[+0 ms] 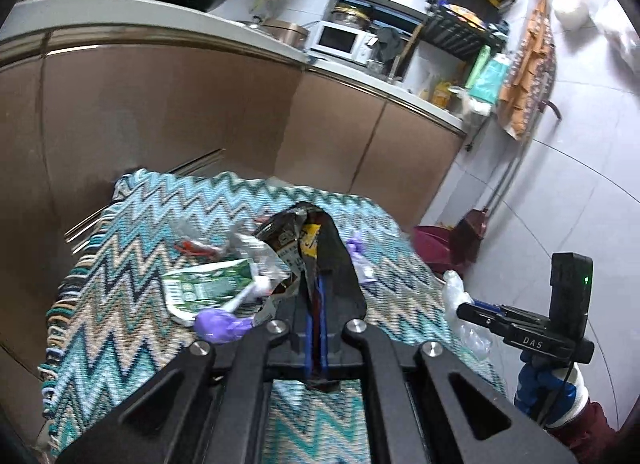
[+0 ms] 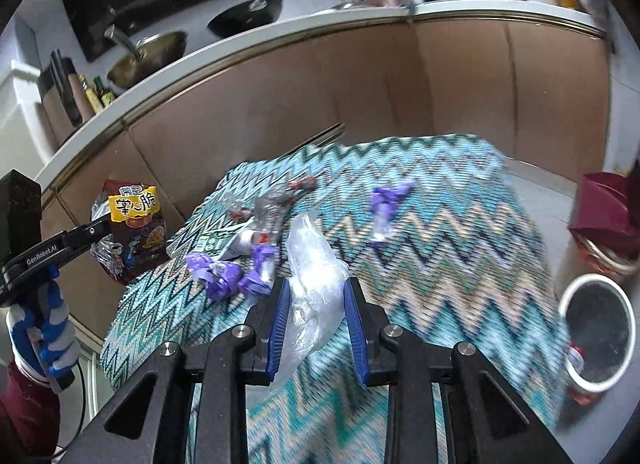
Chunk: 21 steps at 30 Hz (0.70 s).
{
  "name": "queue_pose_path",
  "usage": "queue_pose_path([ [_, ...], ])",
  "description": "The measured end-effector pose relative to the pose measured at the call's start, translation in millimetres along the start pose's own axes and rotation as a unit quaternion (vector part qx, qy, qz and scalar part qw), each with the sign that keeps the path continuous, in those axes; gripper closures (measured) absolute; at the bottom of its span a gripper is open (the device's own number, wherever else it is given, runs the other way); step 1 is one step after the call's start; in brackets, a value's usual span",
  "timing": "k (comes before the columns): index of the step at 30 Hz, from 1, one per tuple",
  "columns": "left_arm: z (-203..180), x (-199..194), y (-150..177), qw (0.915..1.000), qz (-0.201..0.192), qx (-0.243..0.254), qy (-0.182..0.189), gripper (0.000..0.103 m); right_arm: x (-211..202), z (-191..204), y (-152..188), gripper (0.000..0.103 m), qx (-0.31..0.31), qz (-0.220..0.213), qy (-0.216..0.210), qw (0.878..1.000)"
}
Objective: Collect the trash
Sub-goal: 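Grasp a dark wrapper with the left gripper while the right grasps a clear plastic bag, then carry wrapper and bag to the white bin and open both grippers over it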
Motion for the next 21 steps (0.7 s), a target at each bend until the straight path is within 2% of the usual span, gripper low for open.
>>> queue_pose_path([
  [4, -38.9, 20.3, 0.4, 0.9992, 0.021, 0.018, 0.029, 0.101, -31.4, -45.5, 6.6, 0.077, 0.04, -0.02, 0.031, 0.999],
  [10, -119.3, 94.4, 8.8, 0.9912, 0.079, 0.052, 0.092, 0.101, -63.8, -134.3, 21.5, 0.077, 0.098, -0.044, 0.112, 0.988],
  [17, -226.7, 214.5, 27.5, 0.9695, 0.155, 0.105, 0.158, 0.101, -77.3, -242.3, 48.0, 0.077, 0.173, -0.048, 0.205, 0.962],
  [21, -280.5, 282.4, 38.7, 0.9573, 0.186, 0.112, 0.191, 0.101, -75.7, -294.5, 55.0, 0.077, 0.204, -0.048, 0.232, 0.95],
])
Point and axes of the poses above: each gripper's, at about its wrist camera, not at the fingertips, and x roughly the way its jaws point, z to its left, y to its underside, the point moved 8 cm from there along x, roughly the way its jaws point, and after that the axes turned 10 degrees about y, right-handed, at the moved point
